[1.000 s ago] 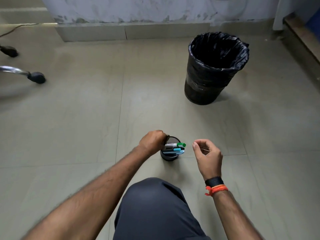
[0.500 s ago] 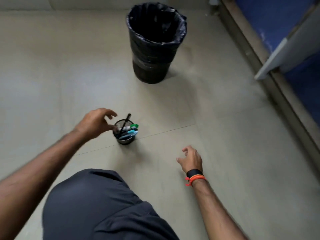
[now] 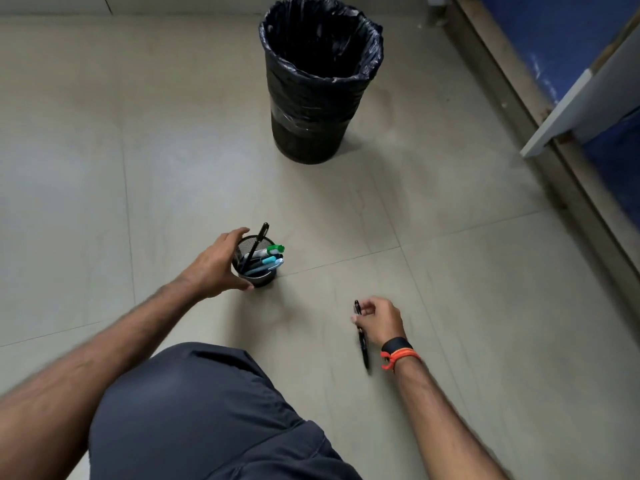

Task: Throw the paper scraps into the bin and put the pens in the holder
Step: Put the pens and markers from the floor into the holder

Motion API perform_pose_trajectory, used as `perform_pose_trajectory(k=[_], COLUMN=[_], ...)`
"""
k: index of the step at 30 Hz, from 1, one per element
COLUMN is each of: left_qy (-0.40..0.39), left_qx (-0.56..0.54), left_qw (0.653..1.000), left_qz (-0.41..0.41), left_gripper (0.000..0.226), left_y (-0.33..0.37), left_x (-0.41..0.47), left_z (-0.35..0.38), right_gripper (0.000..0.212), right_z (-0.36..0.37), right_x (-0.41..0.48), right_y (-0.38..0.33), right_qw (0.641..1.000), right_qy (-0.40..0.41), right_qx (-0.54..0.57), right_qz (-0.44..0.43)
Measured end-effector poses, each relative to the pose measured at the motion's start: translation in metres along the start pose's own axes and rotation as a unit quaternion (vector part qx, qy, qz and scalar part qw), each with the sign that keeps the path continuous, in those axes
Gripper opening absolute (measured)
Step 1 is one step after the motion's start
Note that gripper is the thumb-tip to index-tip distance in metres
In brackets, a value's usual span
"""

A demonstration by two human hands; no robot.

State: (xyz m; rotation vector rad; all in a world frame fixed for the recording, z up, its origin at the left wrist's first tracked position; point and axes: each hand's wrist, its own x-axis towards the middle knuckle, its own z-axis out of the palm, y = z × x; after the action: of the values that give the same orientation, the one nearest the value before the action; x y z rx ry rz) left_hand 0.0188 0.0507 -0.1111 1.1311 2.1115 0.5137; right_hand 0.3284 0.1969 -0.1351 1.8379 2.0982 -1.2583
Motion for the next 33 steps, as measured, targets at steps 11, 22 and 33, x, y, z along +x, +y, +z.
perform_pose_trajectory(k=[11, 22, 33], left_qy=[0.049, 0.064, 0.042], left_qx=[-0.131, -0.172, -0.238], left_qw=[0.989, 0.982, 0.97], left_qz=[-0.042, -0.055, -0.006], left_gripper=[0.097, 0.085, 0.09], left_y=[0.0, -0.014, -0.025], left_x=[-0.001, -0.003, 0.007], left_z=[0.022, 0.029, 0.035], right_gripper=[0.026, 0.026, 0.077], right_z=[0.012, 0.08, 0.104], right_x=[-0.013, -0.005, -0.006], right_y=[-0.157, -0.152, -0.109], right_qw=[0.878, 0.916, 0.965], right_qy=[0.008, 0.166, -0.127], right_qx=[0.435, 0.02, 0.155], right_qz=[-0.199, -0.364, -0.172])
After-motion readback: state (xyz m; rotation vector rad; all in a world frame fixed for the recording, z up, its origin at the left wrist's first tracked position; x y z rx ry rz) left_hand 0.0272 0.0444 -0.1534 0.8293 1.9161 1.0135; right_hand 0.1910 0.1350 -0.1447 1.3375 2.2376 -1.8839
